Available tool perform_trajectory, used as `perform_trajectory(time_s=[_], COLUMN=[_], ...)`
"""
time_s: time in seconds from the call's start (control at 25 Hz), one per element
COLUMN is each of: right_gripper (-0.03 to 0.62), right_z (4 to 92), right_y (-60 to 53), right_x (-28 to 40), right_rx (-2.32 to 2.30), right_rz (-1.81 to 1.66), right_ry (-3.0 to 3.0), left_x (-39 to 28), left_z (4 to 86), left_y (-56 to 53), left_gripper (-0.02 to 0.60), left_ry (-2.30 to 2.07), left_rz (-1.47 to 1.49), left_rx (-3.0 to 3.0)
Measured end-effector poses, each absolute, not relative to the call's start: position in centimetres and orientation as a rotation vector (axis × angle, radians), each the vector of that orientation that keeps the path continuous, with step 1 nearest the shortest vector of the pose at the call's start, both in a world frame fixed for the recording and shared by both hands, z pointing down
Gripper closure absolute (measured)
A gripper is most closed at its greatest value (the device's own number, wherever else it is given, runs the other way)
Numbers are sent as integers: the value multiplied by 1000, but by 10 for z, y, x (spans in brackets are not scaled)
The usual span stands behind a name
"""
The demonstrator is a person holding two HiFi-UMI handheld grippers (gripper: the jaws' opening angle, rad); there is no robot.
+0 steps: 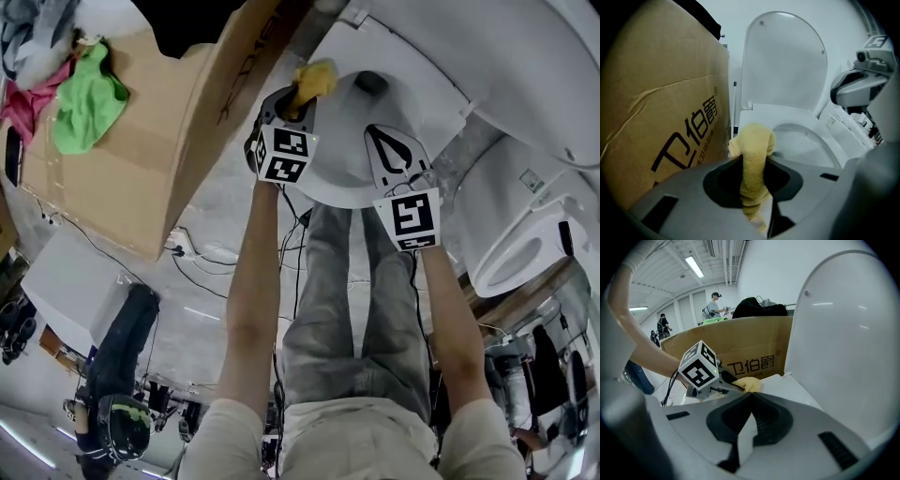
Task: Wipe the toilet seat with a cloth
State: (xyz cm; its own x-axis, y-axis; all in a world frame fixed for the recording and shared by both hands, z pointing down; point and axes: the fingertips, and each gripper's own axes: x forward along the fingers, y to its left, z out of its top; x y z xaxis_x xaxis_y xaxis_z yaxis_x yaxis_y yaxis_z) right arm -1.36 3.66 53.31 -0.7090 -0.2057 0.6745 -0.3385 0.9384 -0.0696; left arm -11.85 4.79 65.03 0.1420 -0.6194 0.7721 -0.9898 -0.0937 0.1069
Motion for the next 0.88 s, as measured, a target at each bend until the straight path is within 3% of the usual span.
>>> perform_trajectory(time_s=[0.88], right_gripper=[586], right_z=[540], right_y=[80], right_x=[-5], right_rx=[288], right_rz=[267], right_ry=[-2355], left_x=[-107], left_z=[653], left_y=[117], left_gripper=[465], left_ry=[-1556], left_rz=[747], left_rx=[1716])
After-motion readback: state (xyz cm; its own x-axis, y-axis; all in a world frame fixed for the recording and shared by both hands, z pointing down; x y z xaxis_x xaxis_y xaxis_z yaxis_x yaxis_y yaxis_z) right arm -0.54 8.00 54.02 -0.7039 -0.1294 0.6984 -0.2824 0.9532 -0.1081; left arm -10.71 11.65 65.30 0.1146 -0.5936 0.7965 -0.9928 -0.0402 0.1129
